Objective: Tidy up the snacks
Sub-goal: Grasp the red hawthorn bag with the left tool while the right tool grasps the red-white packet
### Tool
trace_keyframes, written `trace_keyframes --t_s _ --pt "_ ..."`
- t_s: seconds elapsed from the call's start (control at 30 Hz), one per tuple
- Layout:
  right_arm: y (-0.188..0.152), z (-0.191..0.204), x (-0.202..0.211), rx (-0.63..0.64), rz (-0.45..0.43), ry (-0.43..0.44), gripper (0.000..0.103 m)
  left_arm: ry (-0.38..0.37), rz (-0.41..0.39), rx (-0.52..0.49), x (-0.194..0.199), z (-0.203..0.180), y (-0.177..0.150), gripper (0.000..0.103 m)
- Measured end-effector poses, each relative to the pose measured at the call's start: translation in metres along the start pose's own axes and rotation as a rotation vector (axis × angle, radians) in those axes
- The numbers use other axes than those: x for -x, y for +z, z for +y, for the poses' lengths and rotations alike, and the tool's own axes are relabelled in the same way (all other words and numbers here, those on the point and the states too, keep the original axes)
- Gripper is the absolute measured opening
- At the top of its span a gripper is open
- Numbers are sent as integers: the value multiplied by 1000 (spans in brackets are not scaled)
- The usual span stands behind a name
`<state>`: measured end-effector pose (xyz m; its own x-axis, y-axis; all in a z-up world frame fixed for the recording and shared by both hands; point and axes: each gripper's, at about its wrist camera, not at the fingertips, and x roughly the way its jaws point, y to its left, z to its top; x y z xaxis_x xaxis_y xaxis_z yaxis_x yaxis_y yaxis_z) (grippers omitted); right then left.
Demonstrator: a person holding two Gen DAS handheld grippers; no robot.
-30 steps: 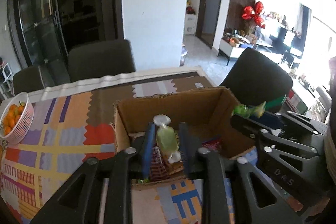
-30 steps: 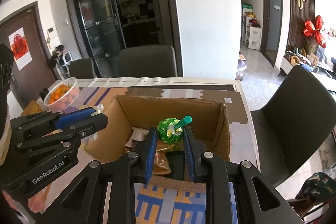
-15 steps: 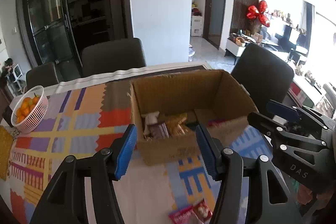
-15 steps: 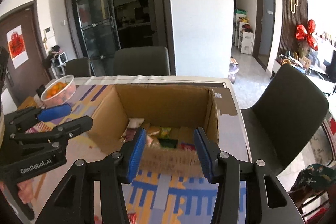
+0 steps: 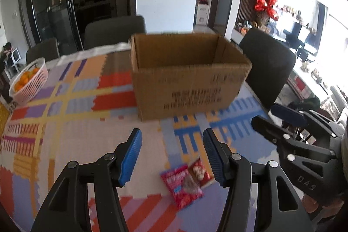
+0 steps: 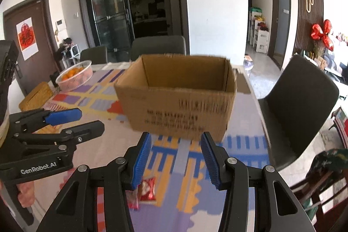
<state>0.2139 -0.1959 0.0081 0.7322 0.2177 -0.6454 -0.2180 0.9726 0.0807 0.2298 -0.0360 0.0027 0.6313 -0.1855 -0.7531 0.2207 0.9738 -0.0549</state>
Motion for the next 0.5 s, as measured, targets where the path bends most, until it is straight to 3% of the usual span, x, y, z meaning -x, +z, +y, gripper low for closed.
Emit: trace_keyframes --t_s 0.17,0.5 --pt "-25 1 -3 -22 32 -23 49 40 56 -17 -17 -4 -28 57" --pt "-66 1 -18 -45 106 -48 49 32 179 15 -60 -8 -66 57"
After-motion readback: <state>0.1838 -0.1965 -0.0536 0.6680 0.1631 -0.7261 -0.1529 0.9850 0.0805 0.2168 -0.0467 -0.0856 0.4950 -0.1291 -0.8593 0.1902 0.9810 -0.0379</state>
